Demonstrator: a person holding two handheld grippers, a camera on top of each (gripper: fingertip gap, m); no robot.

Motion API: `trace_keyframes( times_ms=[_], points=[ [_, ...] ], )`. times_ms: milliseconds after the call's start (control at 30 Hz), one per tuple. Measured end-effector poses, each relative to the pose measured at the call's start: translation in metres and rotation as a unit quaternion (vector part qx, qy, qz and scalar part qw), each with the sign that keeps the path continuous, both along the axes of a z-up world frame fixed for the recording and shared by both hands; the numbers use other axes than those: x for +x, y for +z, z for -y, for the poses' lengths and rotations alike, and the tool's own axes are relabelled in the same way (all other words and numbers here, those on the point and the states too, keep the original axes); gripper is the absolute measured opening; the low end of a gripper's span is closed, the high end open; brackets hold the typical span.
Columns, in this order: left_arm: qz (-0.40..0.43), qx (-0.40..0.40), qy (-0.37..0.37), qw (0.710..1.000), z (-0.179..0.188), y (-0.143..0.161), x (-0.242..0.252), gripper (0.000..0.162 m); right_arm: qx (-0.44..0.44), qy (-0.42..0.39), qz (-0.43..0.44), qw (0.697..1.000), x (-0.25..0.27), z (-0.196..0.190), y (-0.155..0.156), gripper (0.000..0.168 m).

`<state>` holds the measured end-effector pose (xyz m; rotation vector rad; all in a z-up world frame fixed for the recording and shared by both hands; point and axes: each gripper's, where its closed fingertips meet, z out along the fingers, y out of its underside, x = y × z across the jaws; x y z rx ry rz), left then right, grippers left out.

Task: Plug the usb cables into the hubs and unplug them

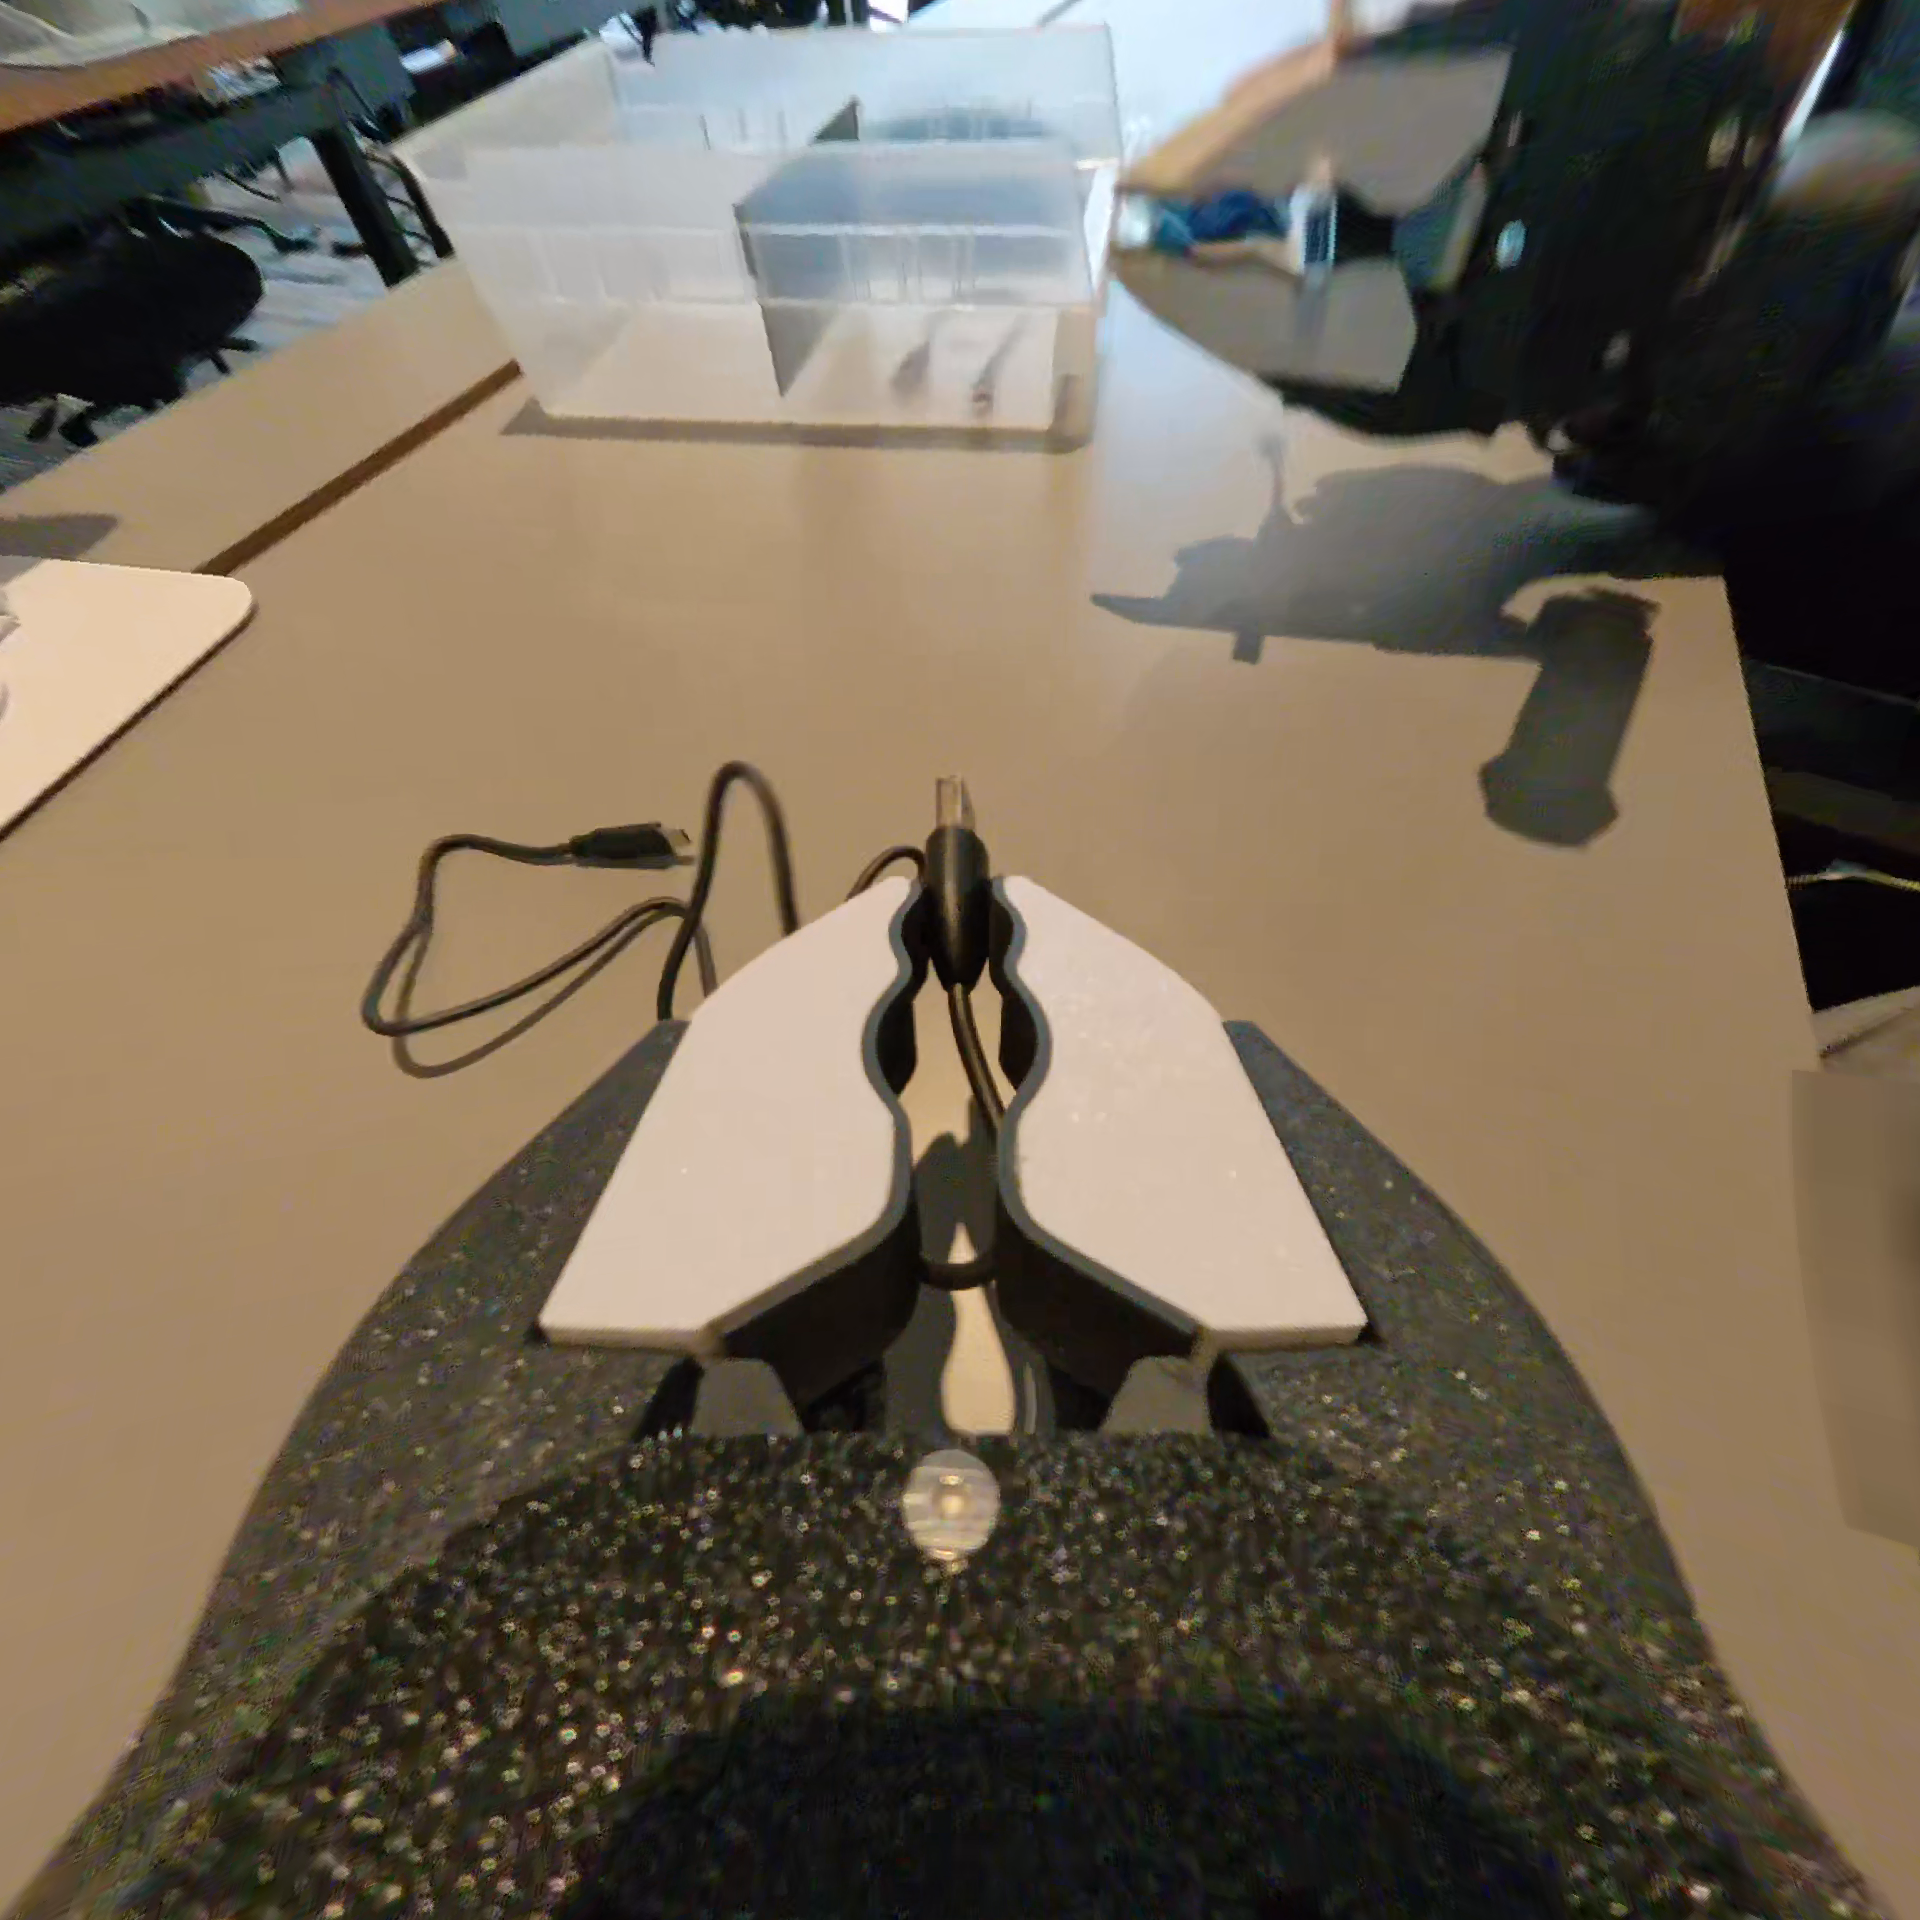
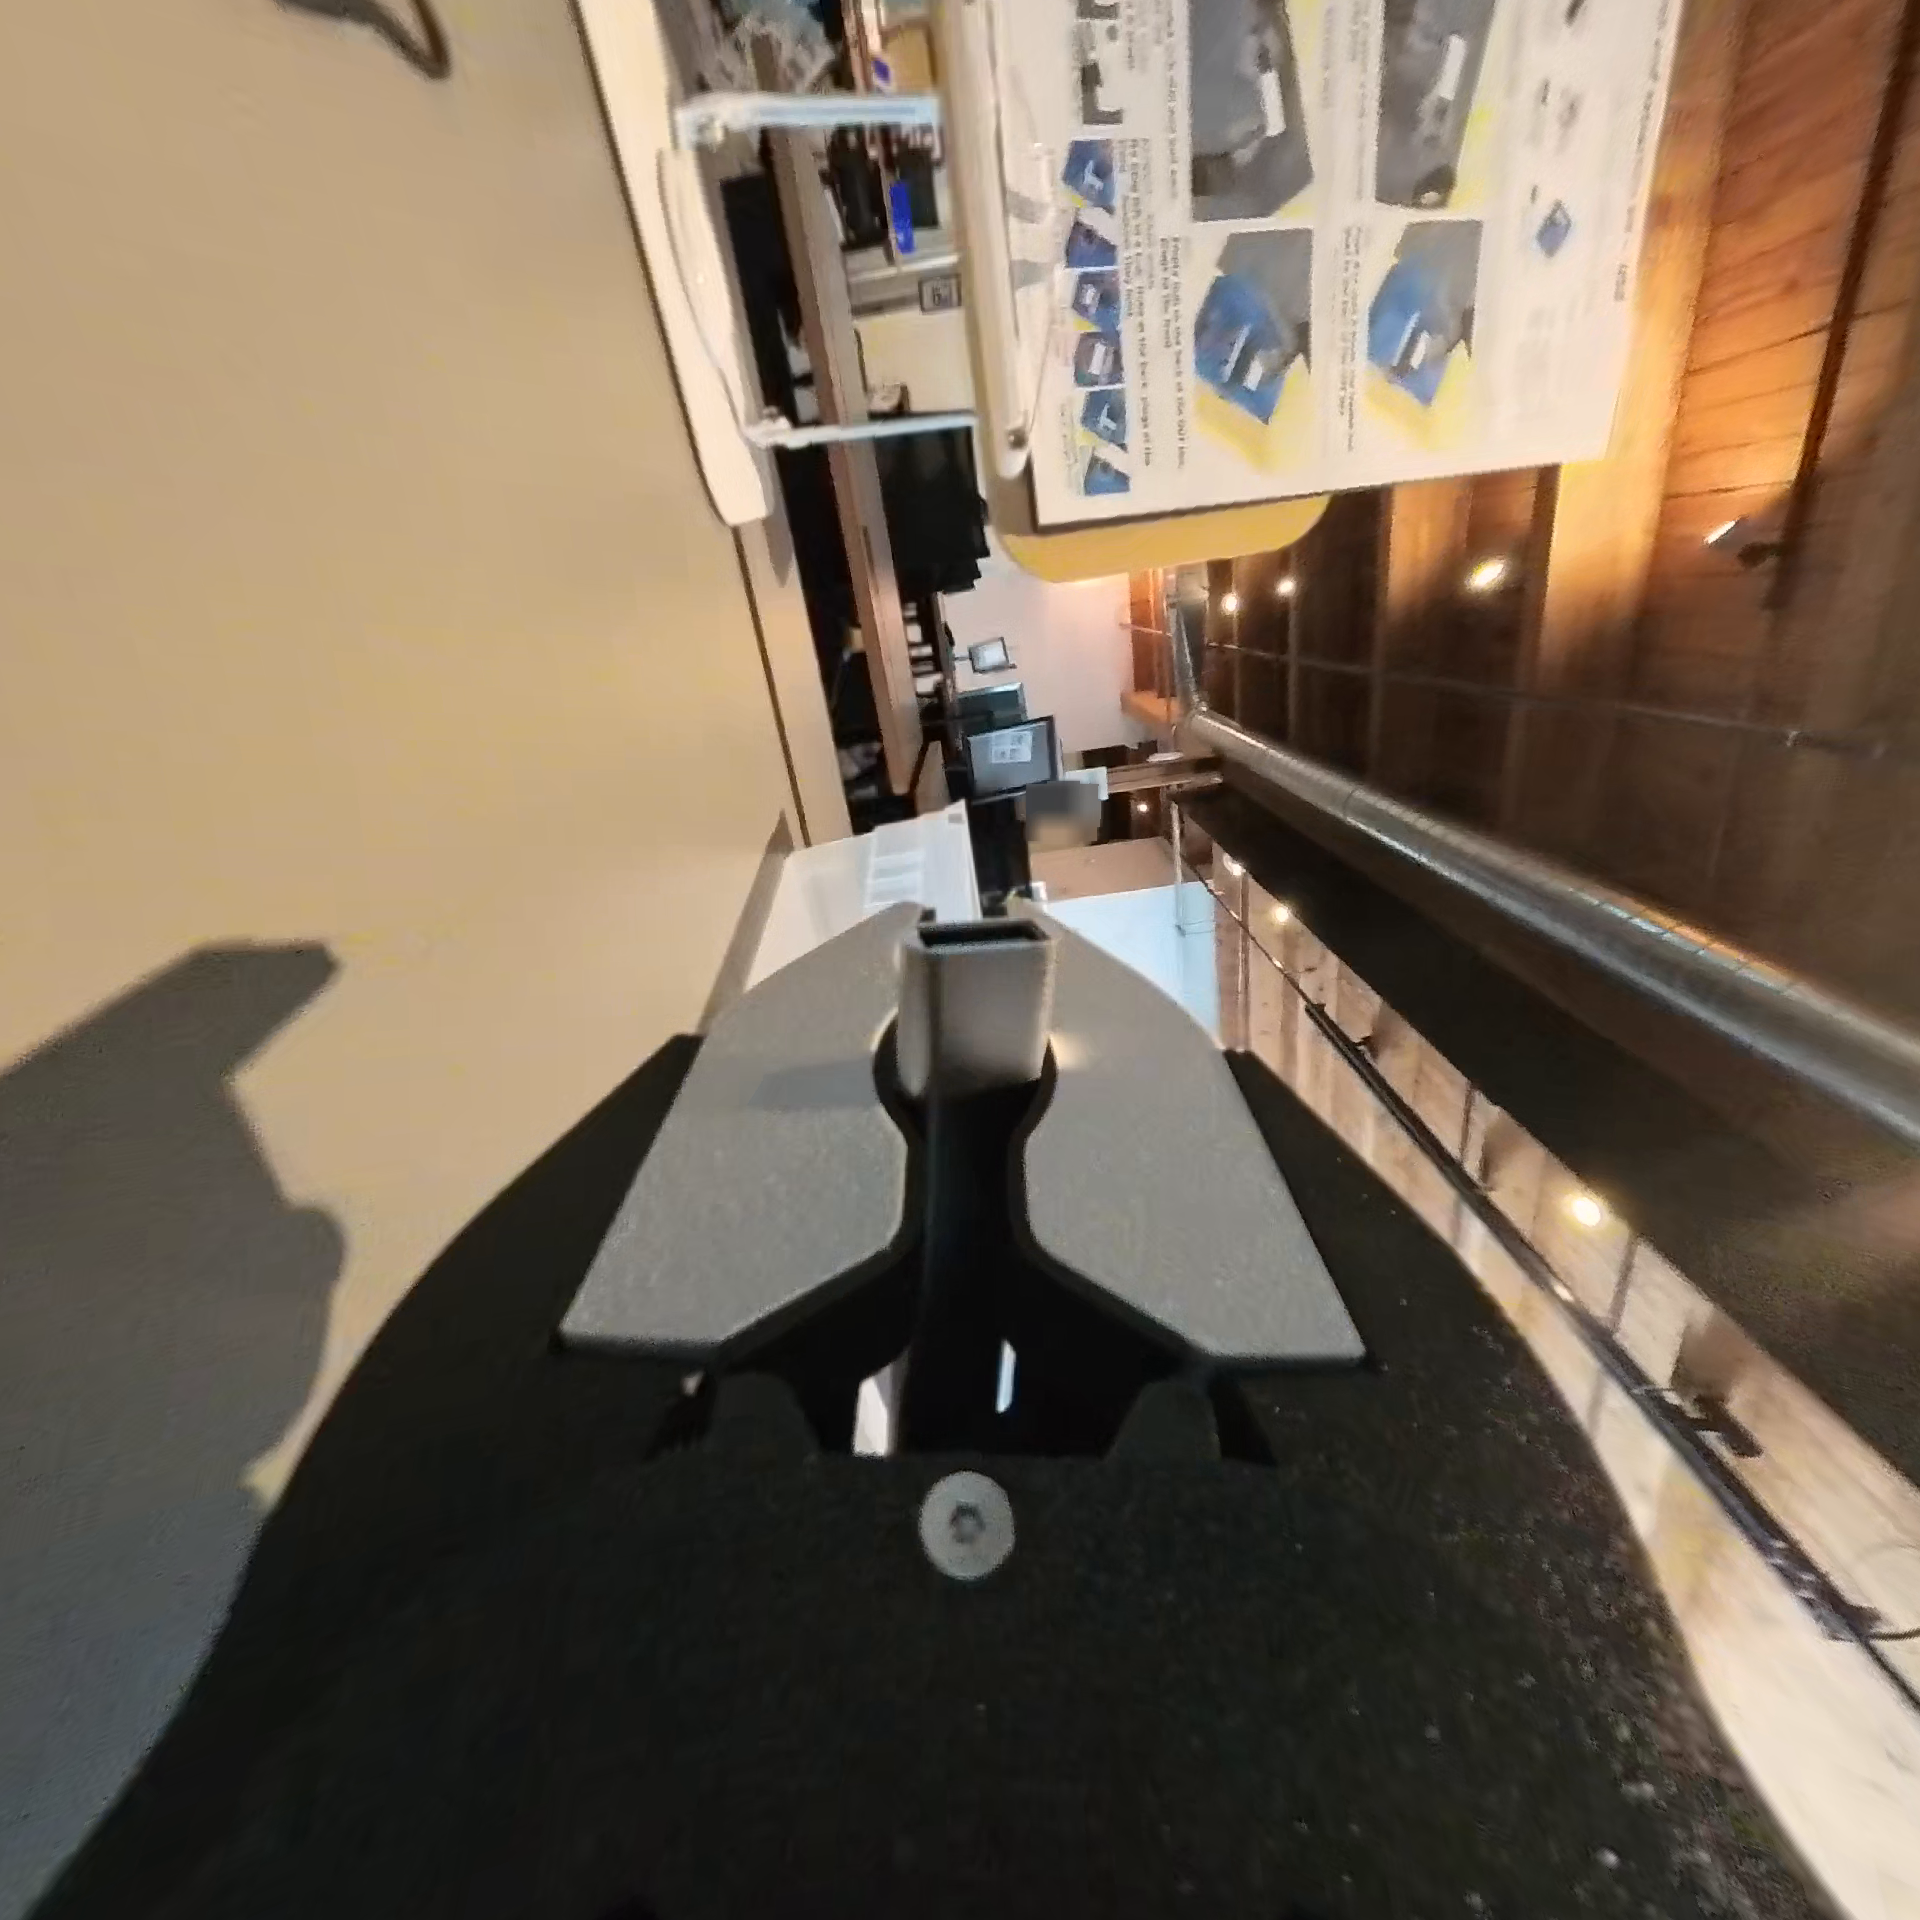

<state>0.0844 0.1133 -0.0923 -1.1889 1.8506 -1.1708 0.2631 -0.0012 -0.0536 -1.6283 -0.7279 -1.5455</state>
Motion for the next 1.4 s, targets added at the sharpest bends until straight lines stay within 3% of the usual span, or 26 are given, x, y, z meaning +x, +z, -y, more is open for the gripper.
trace_keyframes(
  times_ms=[267,467,567,667,900,1133,1200,1400],
  points=[
    [-0.021,-0.003,0.012,1.0,-0.002,-0.013,0.001,0.01,0.09,0.061,-0.138,0.985,0.065,0.015,0.084,0.009],
    [-0.032,-0.008,0.009,0.999,0.002,-0.018,0.003,0.01,0.046,0.178,-0.306,0.934,0.126,-0.057,0.107,0.01],
    [-0.033,0.012,0.016,0.999,-0.001,-0.021,0.001,0.01,0.025,0.15,-0.318,0.936,0.176,-0.093,0.095,0.01],
    [-0.031,0.005,0.019,0.999,-0.005,-0.021,0.0,0.01,-0.027,0.107,-0.344,0.932,0.21,-0.116,0.06,0.01],
    [-0.032,-0.018,0.017,0.999,-0.008,-0.016,-0.002,0.01,-0.132,0.057,-0.386,0.911,0.234,-0.121,0.0,0.01],
    [-0.031,-0.022,0.016,0.999,-0.004,-0.015,-0.003,0.01,-0.184,-0.003,-0.373,0.909,0.253,-0.12,-0.025,0.012],
    [-0.029,-0.024,0.018,0.999,-0.005,-0.014,-0.004,0.01,-0.178,-0.023,-0.376,0.909,0.258,-0.12,-0.029,0.019],
    [-0.026,-0.022,0.024,0.999,-0.008,-0.013,-0.004,0.01,-0.132,-0.055,-0.347,0.927,0.268,-0.119,-0.01,0.037]
  ],
)
